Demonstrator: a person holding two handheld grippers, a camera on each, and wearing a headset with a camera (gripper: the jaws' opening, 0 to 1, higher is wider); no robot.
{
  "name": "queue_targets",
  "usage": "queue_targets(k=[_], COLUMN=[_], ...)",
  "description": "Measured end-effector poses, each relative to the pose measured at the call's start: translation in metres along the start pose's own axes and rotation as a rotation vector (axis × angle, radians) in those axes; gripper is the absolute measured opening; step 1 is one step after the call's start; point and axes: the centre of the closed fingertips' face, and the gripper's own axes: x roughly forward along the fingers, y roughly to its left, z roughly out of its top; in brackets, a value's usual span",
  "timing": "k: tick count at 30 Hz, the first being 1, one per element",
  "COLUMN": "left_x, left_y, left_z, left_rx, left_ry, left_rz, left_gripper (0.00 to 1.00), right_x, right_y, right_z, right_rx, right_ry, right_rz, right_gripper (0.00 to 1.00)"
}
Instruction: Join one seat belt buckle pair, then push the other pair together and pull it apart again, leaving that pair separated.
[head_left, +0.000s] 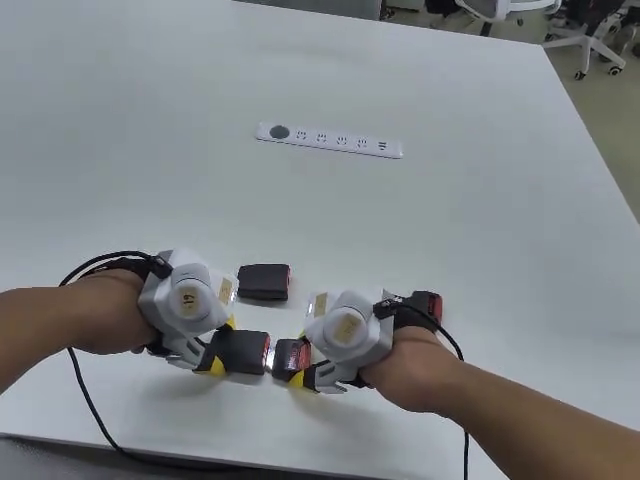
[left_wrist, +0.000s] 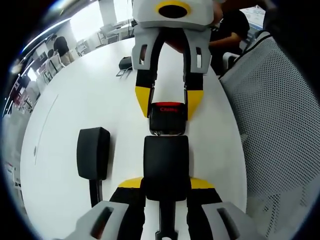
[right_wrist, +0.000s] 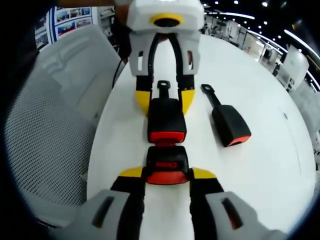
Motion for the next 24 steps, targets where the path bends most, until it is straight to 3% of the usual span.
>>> queue_targets(k=[7, 10, 15, 21, 24], left_x=[0.000, 0.001, 0.001, -0.002, -0.010], left_y=[0.000, 0.001, 0.000, -0.004, -0.004], left_z=[0.000, 0.000, 0.000, -0.001, 0.005], left_rx=[-0.005, -0.026, -0.053, -0.080, -0.090], left_ry=[0.005, 0.032, 0.038, 0.056, 0.039], left_rz=[0.003, 0.009, 0.027, 0.033, 0.039], left_gripper=[0.32, 0.32, 0.33, 0.34, 0.33], right_x=[0.000, 0.001, 0.001, -0.008, -0.018], right_y=[0.000, 0.000, 0.000, 0.003, 0.004], right_z=[0.000, 0.001, 0.001, 0.005, 0.010], right_rx=[0.010, 0.011, 0.029, 0.062, 0.074], right_ry=[0.006, 0.022, 0.040, 0.004, -0.019], right_rz=[-0.002, -0.001, 0.002, -0.004, 0.000], right_gripper=[0.34, 0.34, 0.36, 0.37, 0.37])
